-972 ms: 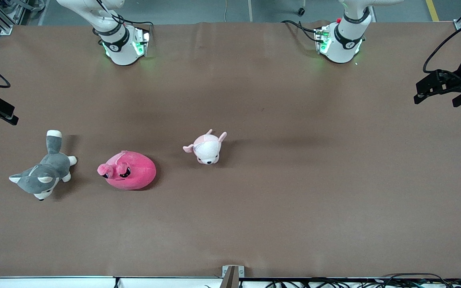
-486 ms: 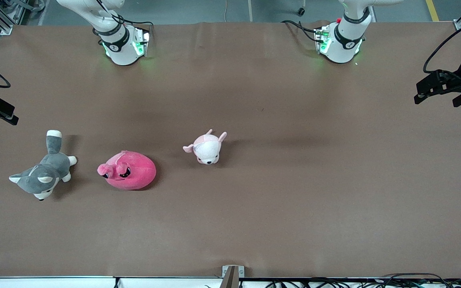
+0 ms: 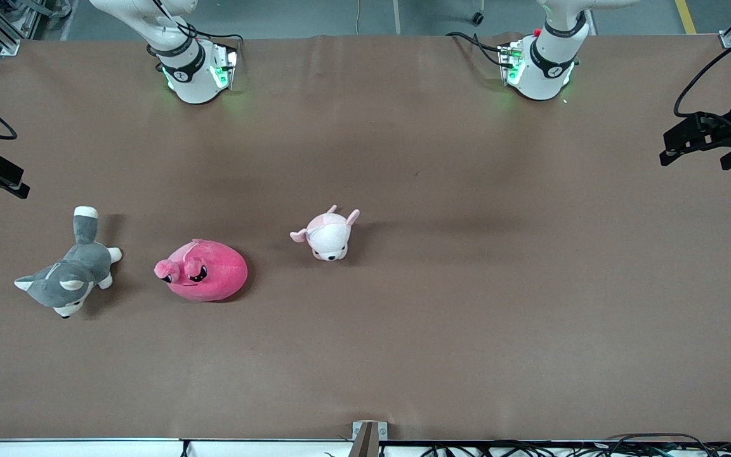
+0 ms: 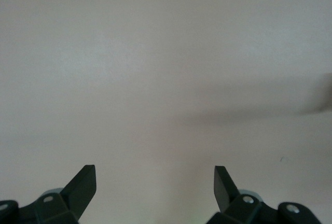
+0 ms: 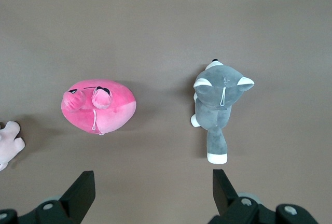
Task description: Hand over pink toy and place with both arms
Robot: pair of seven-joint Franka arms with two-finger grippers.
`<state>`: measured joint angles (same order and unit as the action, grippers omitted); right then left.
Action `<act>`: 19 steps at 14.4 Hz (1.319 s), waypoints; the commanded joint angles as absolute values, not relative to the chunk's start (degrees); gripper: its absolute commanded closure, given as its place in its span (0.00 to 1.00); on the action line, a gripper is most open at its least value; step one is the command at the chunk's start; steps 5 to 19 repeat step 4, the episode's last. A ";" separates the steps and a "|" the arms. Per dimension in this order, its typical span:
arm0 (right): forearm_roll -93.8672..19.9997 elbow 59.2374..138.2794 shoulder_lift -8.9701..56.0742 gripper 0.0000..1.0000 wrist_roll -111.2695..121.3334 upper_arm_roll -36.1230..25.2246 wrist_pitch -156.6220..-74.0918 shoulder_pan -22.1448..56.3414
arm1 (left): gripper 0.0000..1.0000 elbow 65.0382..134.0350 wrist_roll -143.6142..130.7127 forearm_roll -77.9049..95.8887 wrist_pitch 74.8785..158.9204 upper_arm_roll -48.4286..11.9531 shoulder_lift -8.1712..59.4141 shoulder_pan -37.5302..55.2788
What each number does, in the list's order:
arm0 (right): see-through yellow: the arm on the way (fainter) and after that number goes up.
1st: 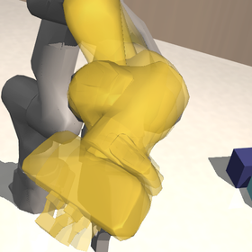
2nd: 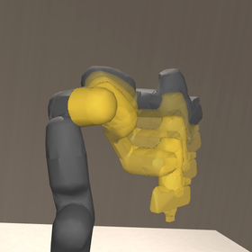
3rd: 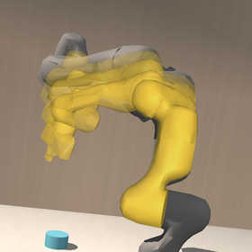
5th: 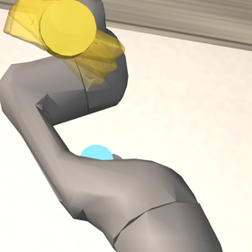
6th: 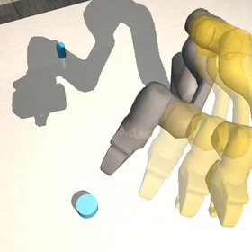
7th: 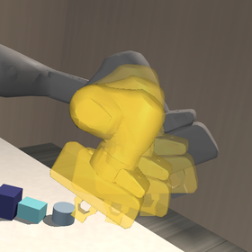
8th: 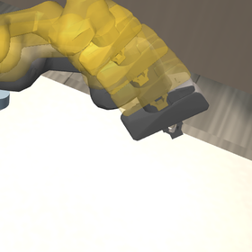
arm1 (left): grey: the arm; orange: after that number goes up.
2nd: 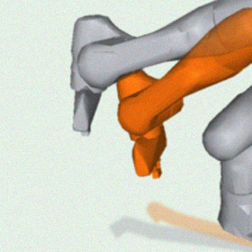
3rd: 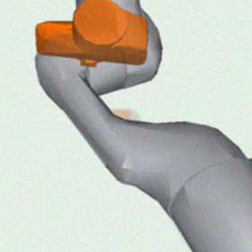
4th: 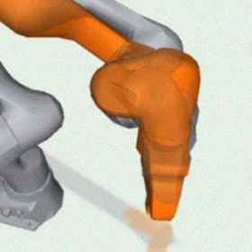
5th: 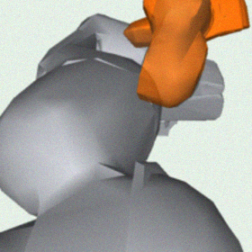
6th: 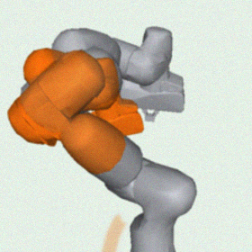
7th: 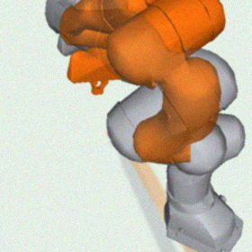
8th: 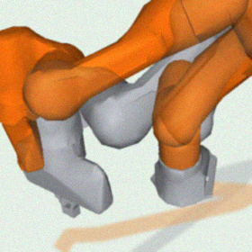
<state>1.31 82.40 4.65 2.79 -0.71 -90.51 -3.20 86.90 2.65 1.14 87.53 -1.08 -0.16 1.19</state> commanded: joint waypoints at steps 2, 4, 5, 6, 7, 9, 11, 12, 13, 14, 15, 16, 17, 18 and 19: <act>2.64 85.17 2.46 0.00 3.43 -0.44 -91.32 -3.25 | 0.00 87.98 2.81 1.14 87.80 -0.88 -1.41 1.14; 2.64 85.08 2.46 0.00 4.04 -0.44 -91.32 -3.34 | 0.00 87.98 2.81 1.23 87.80 -0.88 -1.32 1.14; 2.64 85.08 2.46 0.00 4.04 -0.44 -91.32 -3.34 | 0.00 87.98 2.81 1.23 87.80 -0.88 -1.32 1.14; 2.64 85.08 2.46 0.00 4.04 -0.44 -91.32 -3.34 | 0.00 87.98 2.81 1.23 87.80 -0.88 -1.32 1.14; 2.64 85.08 2.46 0.00 4.04 -0.44 -91.32 -3.34 | 0.00 87.98 2.81 1.23 87.80 -0.88 -1.32 1.14; 2.64 85.08 2.46 0.00 4.04 -0.44 -91.32 -3.34 | 0.00 87.98 2.81 1.23 87.80 -0.88 -1.32 1.14; 2.64 85.08 2.46 0.00 4.04 -0.44 -91.32 -3.34 | 0.00 87.98 2.81 1.23 87.80 -0.88 -1.32 1.14; 2.64 85.08 2.46 0.00 4.04 -0.44 -91.32 -3.34 | 0.00 87.98 2.81 1.23 87.80 -0.88 -1.32 1.14; 2.64 85.08 2.46 0.00 4.04 -0.44 -91.32 -3.34 | 0.00 87.98 2.81 1.23 87.80 -0.88 -1.32 1.14; 2.64 85.08 2.46 0.00 4.04 -0.44 -91.32 -3.34 | 0.00 87.98 2.81 1.23 87.80 -0.88 -1.32 1.14; 2.64 85.08 2.46 0.00 4.04 -0.44 -91.32 -3.34 | 0.00 87.98 2.81 1.23 87.80 -0.88 -1.32 1.14; 2.64 85.08 2.46 0.00 4.04 -0.44 -91.32 -3.34 | 0.00 87.98 2.81 1.23 87.80 -0.88 -1.32 1.14; 2.64 85.08 2.46 0.00 4.04 -0.44 -91.32 -3.34 | 0.00 87.98 2.81 1.23 87.80 -0.88 -1.32 1.14; 2.64 85.08 2.46 0.00 4.04 -0.44 -91.32 -3.34 | 0.00 87.98 2.81 1.23 87.80 -0.88 -1.32 1.14; 2.64 85.08 2.46 0.00 4.04 -0.44 -91.32 -3.34 | 0.00 87.98 2.81 1.23 87.80 -0.88 -1.32 1.14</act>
